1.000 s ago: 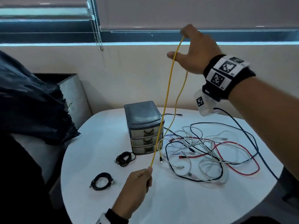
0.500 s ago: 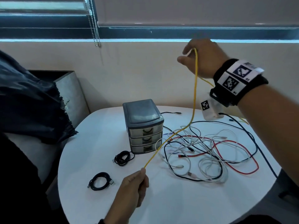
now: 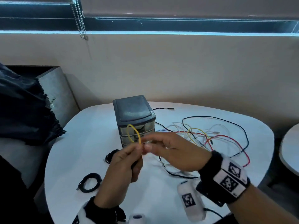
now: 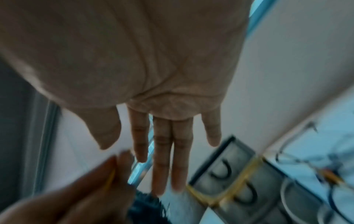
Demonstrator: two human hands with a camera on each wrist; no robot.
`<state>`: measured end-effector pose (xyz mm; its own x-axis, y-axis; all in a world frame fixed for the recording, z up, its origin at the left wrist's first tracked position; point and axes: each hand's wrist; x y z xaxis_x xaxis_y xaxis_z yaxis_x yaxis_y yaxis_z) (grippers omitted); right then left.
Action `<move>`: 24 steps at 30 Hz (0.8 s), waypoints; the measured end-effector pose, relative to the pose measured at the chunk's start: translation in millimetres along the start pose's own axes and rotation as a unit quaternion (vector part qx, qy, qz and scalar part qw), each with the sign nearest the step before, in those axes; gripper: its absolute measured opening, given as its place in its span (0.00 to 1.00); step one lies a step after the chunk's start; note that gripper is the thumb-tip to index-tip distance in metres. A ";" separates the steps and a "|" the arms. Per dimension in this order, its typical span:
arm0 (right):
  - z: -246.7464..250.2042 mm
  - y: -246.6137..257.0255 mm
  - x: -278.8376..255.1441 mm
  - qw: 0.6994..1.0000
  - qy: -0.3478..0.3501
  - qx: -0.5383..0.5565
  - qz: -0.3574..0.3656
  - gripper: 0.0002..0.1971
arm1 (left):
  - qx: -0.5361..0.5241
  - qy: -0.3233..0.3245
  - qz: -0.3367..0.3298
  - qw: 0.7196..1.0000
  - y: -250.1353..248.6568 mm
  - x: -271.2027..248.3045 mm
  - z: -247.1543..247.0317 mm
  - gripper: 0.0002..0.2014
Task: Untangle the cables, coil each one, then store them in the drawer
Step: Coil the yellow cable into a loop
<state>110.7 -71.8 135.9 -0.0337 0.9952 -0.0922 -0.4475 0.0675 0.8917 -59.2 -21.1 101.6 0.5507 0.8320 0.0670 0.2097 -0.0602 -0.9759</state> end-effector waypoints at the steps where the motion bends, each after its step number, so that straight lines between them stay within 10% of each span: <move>1: -9.1 -7.1 1.8 1.000 0.008 0.029 -0.007 0.07 | -0.042 -0.017 -0.002 0.999 -7.0 0.7 1.8 0.15; 6: -13.1 -17.1 6.5 0.980 -0.185 0.055 0.045 0.14 | -0.101 -0.024 0.047 0.993 -35.0 -0.9 27.8 0.20; 11: -30.5 6.9 17.6 0.985 -0.067 0.113 0.110 0.08 | -0.097 0.021 0.040 0.994 -46.3 -8.2 17.1 0.21; 18: -29.3 -20.0 23.8 0.959 -0.103 0.266 -0.007 0.07 | -0.321 -0.079 -0.069 0.941 -53.2 3.9 42.9 0.24; 24: -53.7 -19.6 -0.1 0.999 0.026 -0.035 0.015 0.11 | -0.264 -0.166 -0.145 0.939 -34.3 34.3 44.6 0.24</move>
<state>71.5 -77.0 94.6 -0.0937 0.9915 -0.0902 -0.5066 0.0305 0.8616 -83.5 34.0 128.1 0.1450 0.9762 0.1610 0.7314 0.0039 -0.6820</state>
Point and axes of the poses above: each hand's wrist, its own x-axis towards the middle knuckle, its own z-axis out of the back of the hand, y = z × x, and after that the axes turned 9 degrees about -z, right-handed
